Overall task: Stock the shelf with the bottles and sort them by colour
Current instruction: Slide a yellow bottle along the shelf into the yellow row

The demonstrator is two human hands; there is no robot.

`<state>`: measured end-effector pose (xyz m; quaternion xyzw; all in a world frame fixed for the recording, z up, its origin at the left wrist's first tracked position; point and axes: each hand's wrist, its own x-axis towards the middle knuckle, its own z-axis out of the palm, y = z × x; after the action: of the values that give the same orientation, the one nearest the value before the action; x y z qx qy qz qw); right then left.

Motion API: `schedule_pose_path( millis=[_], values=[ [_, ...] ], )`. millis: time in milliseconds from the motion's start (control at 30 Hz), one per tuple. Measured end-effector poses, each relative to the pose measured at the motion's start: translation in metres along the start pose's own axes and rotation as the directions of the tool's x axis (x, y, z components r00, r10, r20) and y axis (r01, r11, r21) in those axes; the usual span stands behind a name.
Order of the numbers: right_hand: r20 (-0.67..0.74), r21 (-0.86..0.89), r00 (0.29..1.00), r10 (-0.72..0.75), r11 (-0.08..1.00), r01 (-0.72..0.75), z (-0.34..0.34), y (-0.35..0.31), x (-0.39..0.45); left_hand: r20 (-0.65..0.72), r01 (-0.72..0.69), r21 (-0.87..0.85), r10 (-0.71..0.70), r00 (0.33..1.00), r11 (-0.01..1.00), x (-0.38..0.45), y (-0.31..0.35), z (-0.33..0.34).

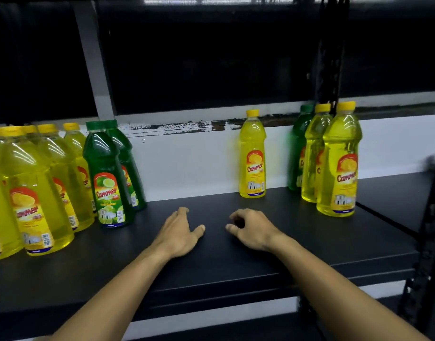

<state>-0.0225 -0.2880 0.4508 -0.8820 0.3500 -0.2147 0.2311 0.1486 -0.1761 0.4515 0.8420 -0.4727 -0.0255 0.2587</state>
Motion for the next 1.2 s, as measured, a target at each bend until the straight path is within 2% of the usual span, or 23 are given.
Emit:
schedule_pose_path(
  millis=[167, 467, 533, 567, 600, 667, 700, 733, 767, 833, 900, 967, 1067, 1200],
  values=[
    [-0.057, -0.037, 0.997, 0.05, 0.998, -0.052, -0.031, 0.037, -0.01, 0.101, -0.089, 0.018, 0.087, 0.991, 0.996, 0.03, 0.031, 0.02],
    [-0.109, 0.008, 0.994, 0.001, 1.0, 0.0, -0.047, 0.058, -0.009, 0.124, -0.151, 0.115, 0.137, 0.983, 0.982, 0.057, 0.039, 0.041],
    [-0.222, -0.021, 0.974, -0.042, 0.999, 0.038, -0.052, 0.062, -0.01, 0.129, -0.163, 0.139, 0.145, 0.981, 0.977, 0.058, 0.038, 0.043],
    [-0.343, -0.059, 0.937, -0.07, 0.997, 0.053, -0.057, 0.065, -0.011, 0.128, -0.166, 0.143, 0.148, 0.981, 0.976, 0.058, 0.038, 0.044],
    [-0.487, -0.093, 0.869, -0.084, 0.995, 0.045, -0.064, 0.069, -0.014, 0.127, -0.167, 0.146, 0.149, 0.981, 0.975, 0.059, 0.038, 0.044],
    [-0.75, -0.078, 0.661, -0.015, 0.995, -0.065, -0.081, 0.074, -0.021, 0.124, -0.169, 0.148, 0.151, 0.981, 0.975, 0.06, 0.038, 0.045],
    [-0.828, -0.012, 0.556, 0.073, 0.989, -0.148, -0.091, 0.076, -0.024, 0.122, -0.17, 0.145, 0.153, 0.981, 0.975, 0.06, 0.038, 0.045],
    [-0.856, 0.076, 0.484, 0.179, 0.971, -0.225, -0.1, 0.081, -0.024, 0.12, -0.172, 0.141, 0.156, 0.98, 0.975, 0.061, 0.038, 0.045],
    [-0.84, 0.167, 0.461, 0.287, 0.944, -0.284, -0.109, 0.086, -0.022, 0.118, -0.174, 0.139, 0.158, 0.98, 0.975, 0.061, 0.038, 0.045],
    [-0.719, 0.322, 0.512, 0.47, 0.878, -0.354, -0.12, 0.1, -0.012, 0.116, -0.177, 0.139, 0.161, 0.98, 0.974, 0.062, 0.038, 0.046],
    [-0.599, 0.42, 0.572, 0.56, 0.828, -0.371, -0.122, 0.113, -0.002, 0.117, -0.177, 0.132, 0.162, 0.98, 0.975, 0.062, 0.037, 0.046],
    [-0.582, 0.405, 0.584, 0.565, 0.825, -0.395, -0.118, 0.121, 0.003, 0.115, -0.172, 0.124, 0.159, 0.981, 0.977, 0.062, 0.038, 0.046],
    [-0.631, 0.253, 0.588, 0.506, 0.851, -0.46, -0.11, 0.121, -0.003, 0.103, -0.161, 0.126, 0.148, 0.984, 0.979, 0.063, 0.04, 0.046],
    [-0.607, 0.174, 0.657, 0.447, 0.882, -0.439, -0.098, 0.107, -0.006, 0.104, -0.145, 0.134, 0.131, 0.986, 0.98, 0.061, 0.045, 0.046]
  ],
)
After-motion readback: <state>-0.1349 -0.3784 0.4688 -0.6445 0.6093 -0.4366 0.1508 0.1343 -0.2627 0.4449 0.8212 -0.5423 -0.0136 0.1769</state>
